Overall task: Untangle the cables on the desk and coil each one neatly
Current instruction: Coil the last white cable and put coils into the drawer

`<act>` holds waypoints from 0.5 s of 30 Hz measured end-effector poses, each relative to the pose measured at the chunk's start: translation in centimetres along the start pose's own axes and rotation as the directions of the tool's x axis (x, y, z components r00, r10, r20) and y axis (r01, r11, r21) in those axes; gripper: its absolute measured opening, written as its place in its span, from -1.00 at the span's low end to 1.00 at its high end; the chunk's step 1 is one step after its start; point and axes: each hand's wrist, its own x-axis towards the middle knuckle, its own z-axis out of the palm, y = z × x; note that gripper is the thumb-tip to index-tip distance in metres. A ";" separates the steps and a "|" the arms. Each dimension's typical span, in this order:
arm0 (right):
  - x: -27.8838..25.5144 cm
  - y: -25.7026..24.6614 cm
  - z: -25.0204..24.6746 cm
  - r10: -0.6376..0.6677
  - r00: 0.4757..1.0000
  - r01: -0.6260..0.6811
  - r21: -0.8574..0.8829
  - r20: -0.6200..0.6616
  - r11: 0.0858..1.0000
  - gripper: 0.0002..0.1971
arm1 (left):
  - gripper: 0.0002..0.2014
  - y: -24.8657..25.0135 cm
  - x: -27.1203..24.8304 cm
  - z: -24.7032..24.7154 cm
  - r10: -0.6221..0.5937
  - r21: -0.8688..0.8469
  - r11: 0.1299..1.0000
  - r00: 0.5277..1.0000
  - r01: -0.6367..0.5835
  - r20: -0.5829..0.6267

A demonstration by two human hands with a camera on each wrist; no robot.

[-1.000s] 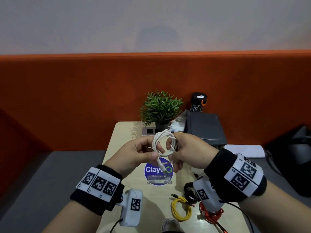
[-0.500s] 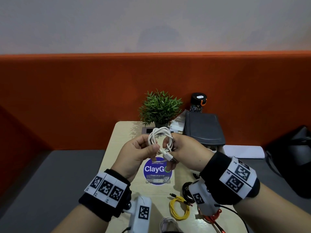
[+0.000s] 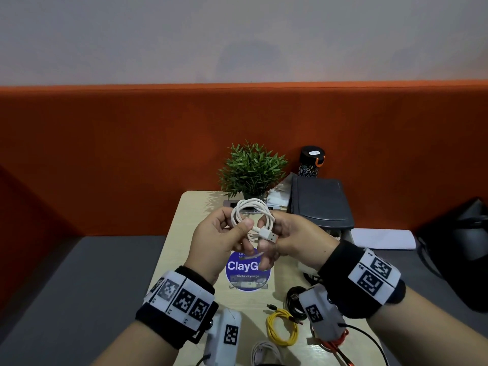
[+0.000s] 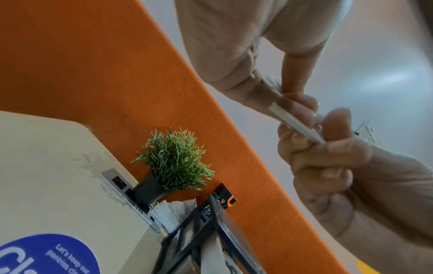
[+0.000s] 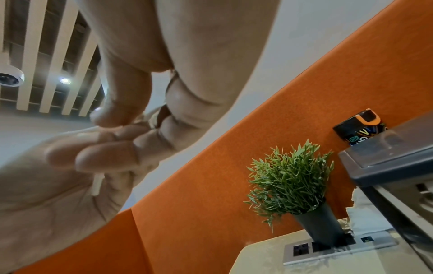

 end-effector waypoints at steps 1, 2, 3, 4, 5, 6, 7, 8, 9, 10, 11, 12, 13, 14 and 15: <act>-0.1 0.0 0.0 0.001 1.000 -0.001 0.002 -0.018 1.000 -0.80 | -0.89 0.0 0.1 0.0 0.009 0.044 0.999 1.000 -0.009 0.007; -0.1 0.1 0.0 0.003 0.999 -0.002 0.012 -0.036 1.000 -0.81 | -0.90 0.0 0.2 -0.1 0.020 0.082 0.996 1.000 -0.020 0.008; -0.1 0.1 0.1 0.005 0.998 -0.003 0.033 -0.055 0.999 -0.83 | -0.90 0.0 0.3 -0.1 0.035 0.122 0.992 0.999 -0.035 0.005; -0.1 0.2 0.1 0.009 0.997 -0.004 0.059 -0.073 0.998 -0.85 | -0.90 -0.1 0.4 -0.1 0.055 0.164 0.985 0.998 -0.055 0.001; 0.0 0.4 0.2 0.011 0.996 -0.004 0.081 -0.094 0.997 -0.88 | -0.91 -0.1 0.5 0.0 0.076 0.204 0.976 0.997 -0.074 0.000; 0.0 0.5 0.2 0.011 0.993 0.000 0.096 -0.117 0.995 -0.89 | -0.91 -0.2 0.5 0.0 0.089 0.234 0.968 0.996 -0.087 0.003; 0.0 0.7 0.3 0.010 0.990 0.005 0.106 -0.140 0.994 -0.91 | -0.90 -0.2 0.6 0.1 0.094 0.255 0.963 0.996 -0.093 0.009; 0.1 0.9 0.3 0.012 0.987 0.007 0.118 -0.159 0.993 -0.91 | -0.90 -0.2 0.7 0.1 0.090 0.270 0.958 0.996 -0.092 0.020; 0.1 1.0 0.3 0.019 0.985 0.005 0.137 -0.174 0.991 -0.92 | -0.89 -0.1 0.8 0.0 0.077 0.279 0.957 0.996 -0.085 0.037; 0.1 1.1 0.4 0.032 0.982 -0.002 0.155 -0.187 0.988 -0.92 | -0.89 0.0 0.8 0.0 0.056 0.279 0.958 0.997 -0.071 0.061; 0.1 1.2 0.3 0.045 0.979 -0.011 0.166 -0.200 0.986 -0.93 | -0.88 0.1 0.9 -0.1 0.028 0.269 0.962 0.996 -0.050 0.086; 0.1 1.2 0.4 0.057 0.975 -0.020 0.170 -0.214 0.985 -0.93 | -0.87 0.2 1.0 -0.2 0.001 0.256 0.966 0.994 -0.029 0.108; 0.1 1.1 0.4 0.069 0.971 -0.030 0.172 -0.228 0.985 -0.92 | -0.86 0.2 1.0 -0.3 -0.020 0.249 0.968 0.992 -0.013 0.126; 0.2 1.0 0.5 0.078 0.967 -0.036 0.176 -0.242 0.984 -0.92 | -0.87 0.3 1.0 -0.2 -0.028 0.247 0.969 0.990 -0.007 0.138; 0.2 0.9 0.6 0.085 0.962 -0.038 0.179 -0.258 0.983 -0.92 | -0.89 0.4 0.9 -0.2 -0.029 0.243 0.970 0.989 -0.008 0.148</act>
